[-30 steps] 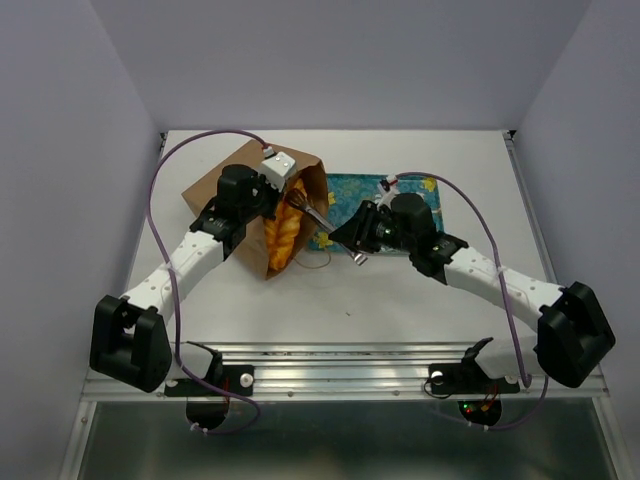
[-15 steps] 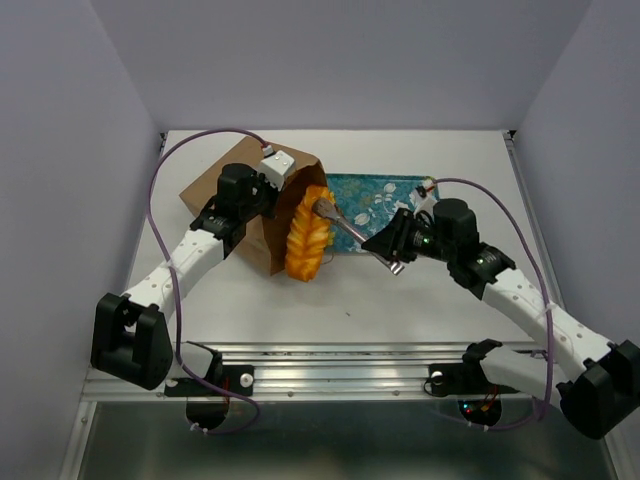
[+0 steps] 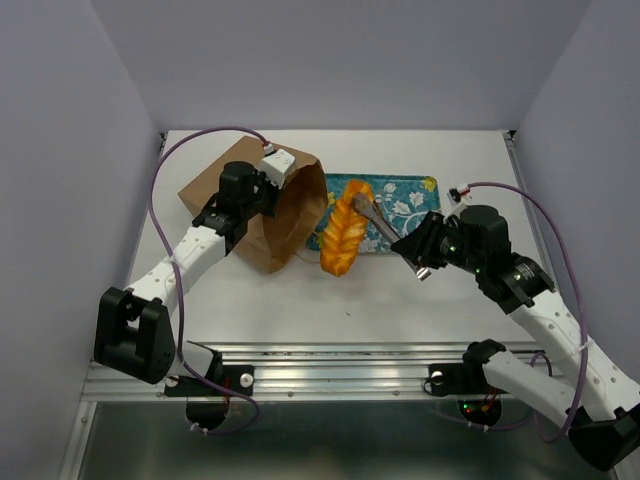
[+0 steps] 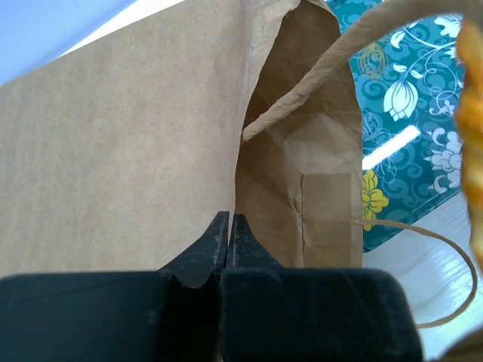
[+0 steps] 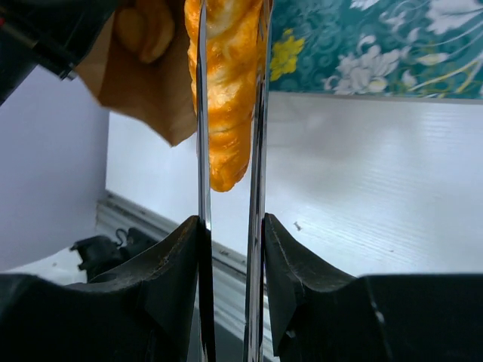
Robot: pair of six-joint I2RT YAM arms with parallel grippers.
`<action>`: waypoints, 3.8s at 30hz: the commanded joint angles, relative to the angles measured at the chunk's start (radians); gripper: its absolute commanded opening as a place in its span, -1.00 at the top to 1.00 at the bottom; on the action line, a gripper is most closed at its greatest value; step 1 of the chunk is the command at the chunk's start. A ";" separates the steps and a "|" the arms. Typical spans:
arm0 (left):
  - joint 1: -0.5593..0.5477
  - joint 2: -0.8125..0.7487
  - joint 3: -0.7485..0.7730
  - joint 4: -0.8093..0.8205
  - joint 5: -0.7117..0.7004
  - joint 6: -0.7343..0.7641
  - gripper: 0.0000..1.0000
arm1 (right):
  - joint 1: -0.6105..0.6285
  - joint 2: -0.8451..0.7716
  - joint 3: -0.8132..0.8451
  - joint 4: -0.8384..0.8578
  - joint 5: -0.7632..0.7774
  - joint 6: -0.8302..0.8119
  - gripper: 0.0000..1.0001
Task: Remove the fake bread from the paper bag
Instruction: Place the fake bread in the container, then take out the fake bread from the paper bag.
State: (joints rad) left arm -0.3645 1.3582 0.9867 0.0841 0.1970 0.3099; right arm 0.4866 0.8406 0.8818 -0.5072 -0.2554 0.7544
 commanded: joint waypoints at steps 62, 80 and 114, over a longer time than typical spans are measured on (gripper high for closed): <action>0.004 -0.021 0.041 -0.001 -0.050 0.058 1.00 | -0.629 0.514 0.115 0.104 -0.271 -0.340 0.33; 0.004 -0.041 0.055 -0.029 -0.001 0.112 1.00 | -0.629 0.421 0.149 0.042 -0.165 -0.339 -0.05; 0.004 -0.208 -0.007 -0.161 0.190 0.308 1.00 | -0.324 -0.020 -0.041 0.137 -0.783 -0.394 0.00</action>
State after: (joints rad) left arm -0.3645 1.1660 0.9794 -0.0887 0.3370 0.5919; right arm 0.0521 0.8391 0.8398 -0.4107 -1.0306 0.3889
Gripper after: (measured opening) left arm 0.036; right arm 0.505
